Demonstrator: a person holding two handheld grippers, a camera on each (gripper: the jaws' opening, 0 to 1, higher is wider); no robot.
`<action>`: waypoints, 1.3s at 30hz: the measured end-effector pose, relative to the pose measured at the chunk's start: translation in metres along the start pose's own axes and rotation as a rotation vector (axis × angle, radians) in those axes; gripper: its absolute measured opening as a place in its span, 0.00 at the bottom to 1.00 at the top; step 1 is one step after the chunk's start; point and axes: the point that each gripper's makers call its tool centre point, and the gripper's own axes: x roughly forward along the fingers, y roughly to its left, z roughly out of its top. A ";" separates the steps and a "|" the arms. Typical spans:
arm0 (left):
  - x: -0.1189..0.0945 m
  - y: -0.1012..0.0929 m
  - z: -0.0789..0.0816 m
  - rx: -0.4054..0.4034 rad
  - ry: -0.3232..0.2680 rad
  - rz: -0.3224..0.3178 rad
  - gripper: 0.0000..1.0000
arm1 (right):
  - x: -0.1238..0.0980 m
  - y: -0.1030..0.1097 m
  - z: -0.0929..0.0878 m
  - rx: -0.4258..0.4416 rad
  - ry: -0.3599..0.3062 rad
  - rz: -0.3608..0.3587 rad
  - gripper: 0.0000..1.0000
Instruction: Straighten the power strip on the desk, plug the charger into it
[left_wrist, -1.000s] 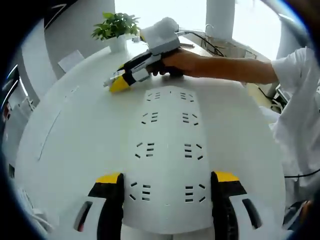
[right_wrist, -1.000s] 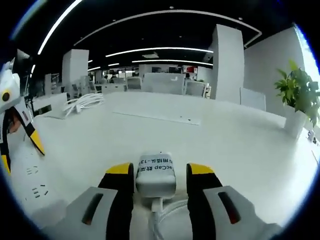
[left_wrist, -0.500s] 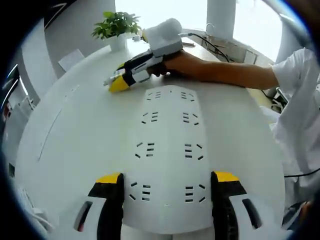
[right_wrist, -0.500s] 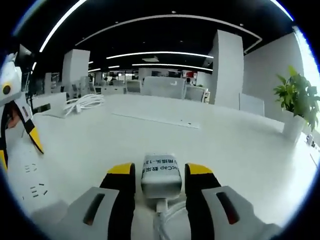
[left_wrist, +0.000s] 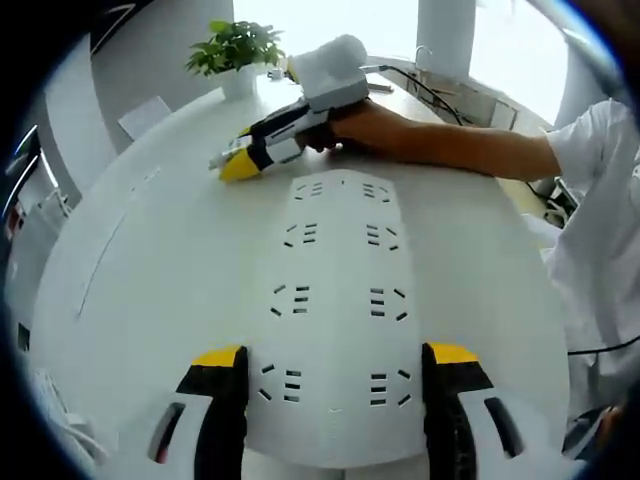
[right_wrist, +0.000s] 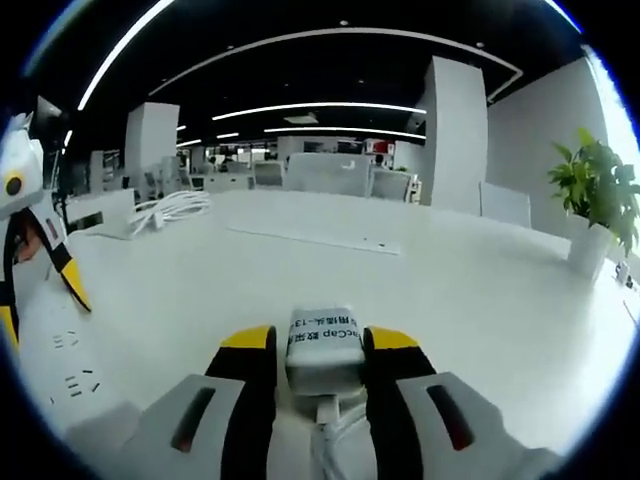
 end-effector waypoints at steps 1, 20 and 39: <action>0.000 0.000 0.000 0.000 0.000 0.000 0.71 | 0.000 0.000 0.000 -0.001 0.000 0.000 0.33; 0.000 0.000 0.001 -0.005 0.006 0.005 0.71 | -0.001 -0.004 0.001 0.001 -0.007 -0.009 0.29; 0.000 -0.001 0.001 -0.004 -0.001 0.006 0.71 | -0.009 -0.009 0.009 0.016 -0.044 -0.029 0.28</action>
